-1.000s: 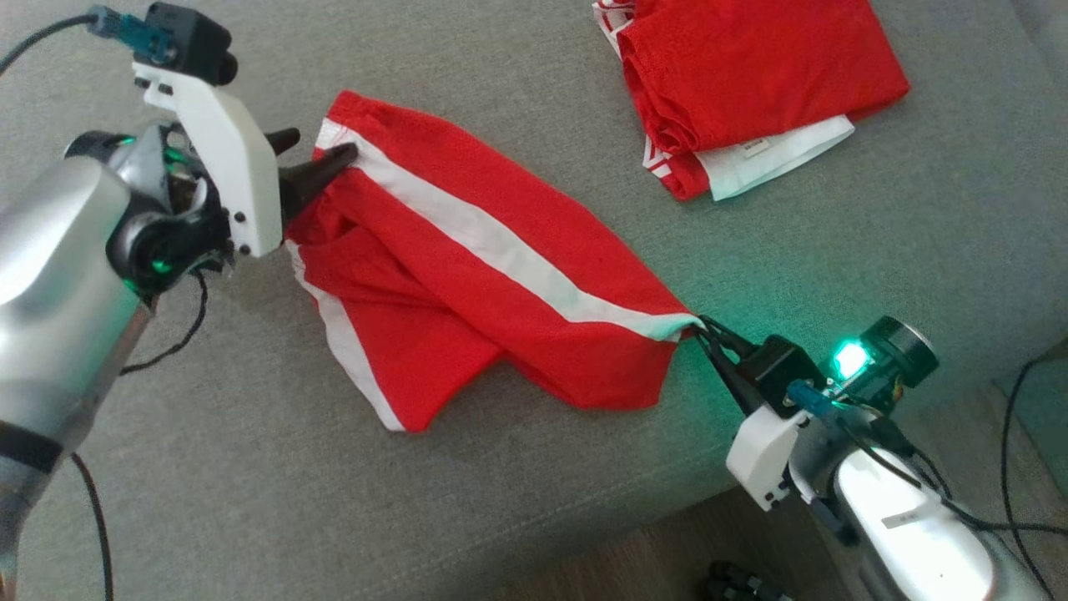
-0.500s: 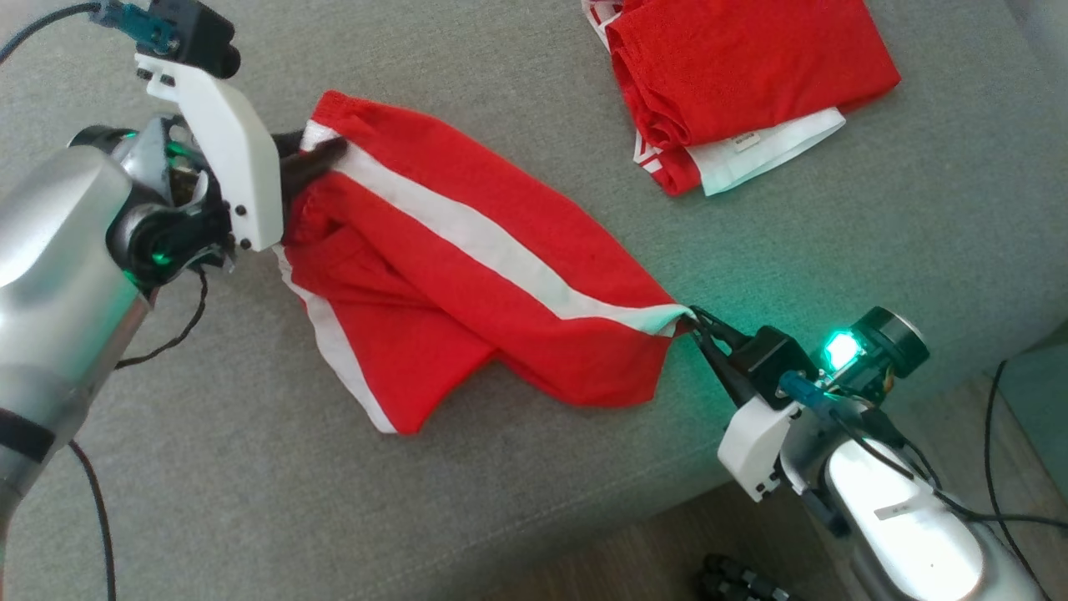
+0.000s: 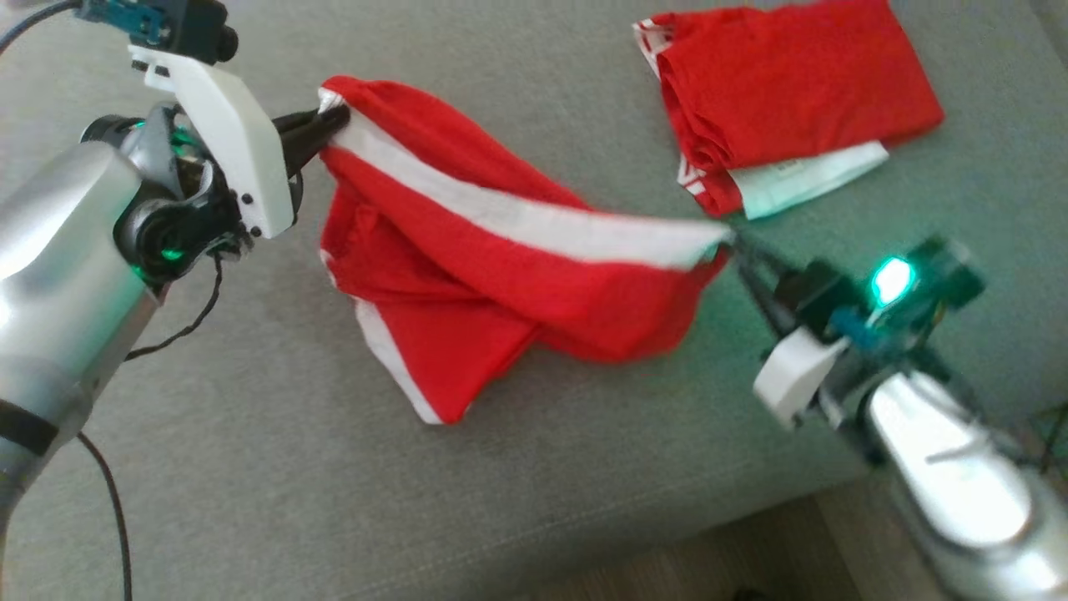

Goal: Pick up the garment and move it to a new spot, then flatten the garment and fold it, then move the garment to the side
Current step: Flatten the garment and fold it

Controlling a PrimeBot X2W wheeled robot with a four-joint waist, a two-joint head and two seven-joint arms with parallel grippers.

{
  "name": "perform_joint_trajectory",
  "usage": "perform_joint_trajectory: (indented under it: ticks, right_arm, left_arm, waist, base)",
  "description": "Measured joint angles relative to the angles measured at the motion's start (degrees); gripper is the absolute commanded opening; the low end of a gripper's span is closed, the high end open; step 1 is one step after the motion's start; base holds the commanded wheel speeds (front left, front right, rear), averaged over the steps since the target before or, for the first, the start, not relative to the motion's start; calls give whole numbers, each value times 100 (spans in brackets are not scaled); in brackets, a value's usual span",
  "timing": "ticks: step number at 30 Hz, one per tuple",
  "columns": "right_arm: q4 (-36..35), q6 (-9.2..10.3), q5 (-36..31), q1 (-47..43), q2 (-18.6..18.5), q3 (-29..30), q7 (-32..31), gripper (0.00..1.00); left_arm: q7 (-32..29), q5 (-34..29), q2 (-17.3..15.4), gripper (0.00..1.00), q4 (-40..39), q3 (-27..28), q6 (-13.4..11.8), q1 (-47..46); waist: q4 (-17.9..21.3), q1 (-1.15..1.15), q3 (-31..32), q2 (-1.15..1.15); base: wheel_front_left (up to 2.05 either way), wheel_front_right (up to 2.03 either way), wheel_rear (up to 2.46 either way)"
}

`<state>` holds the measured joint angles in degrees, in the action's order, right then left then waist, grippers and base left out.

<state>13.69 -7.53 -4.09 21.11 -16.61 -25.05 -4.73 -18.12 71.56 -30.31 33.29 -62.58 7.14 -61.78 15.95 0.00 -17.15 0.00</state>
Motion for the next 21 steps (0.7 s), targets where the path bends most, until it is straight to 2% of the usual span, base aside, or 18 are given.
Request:
perform_joint_trajectory:
  ticks: [7,13,18,21]
  right_arm:
    - [-167,0,305,1165,-542,-193,-30,0]
    - [126,0,492,1945,-900,-294,257,0]
    - [330,0,604,2197,-1062,-365,394,0]
    - [366,0,623,2196,-1121,-354,442,0]
  left_arm:
    - [550,80,12,0,-43,-19,0,1]
    - [1099,157,253,0,277,199,-35,-2]
    - [1618,338,486,0,249,513,-268,0]
    - [1871,336,463,0,3,586,-432,75]
  waist:
    - [-446,0,537,0]
    - [-967,0,1058,0]
    - [-1425,-1,1488,0]
    - [-1677,-1,1706,0]
  base:
    - [0,0,0]
    - [0,0,0]
    - [0,0,0]
    - [0,0,0]
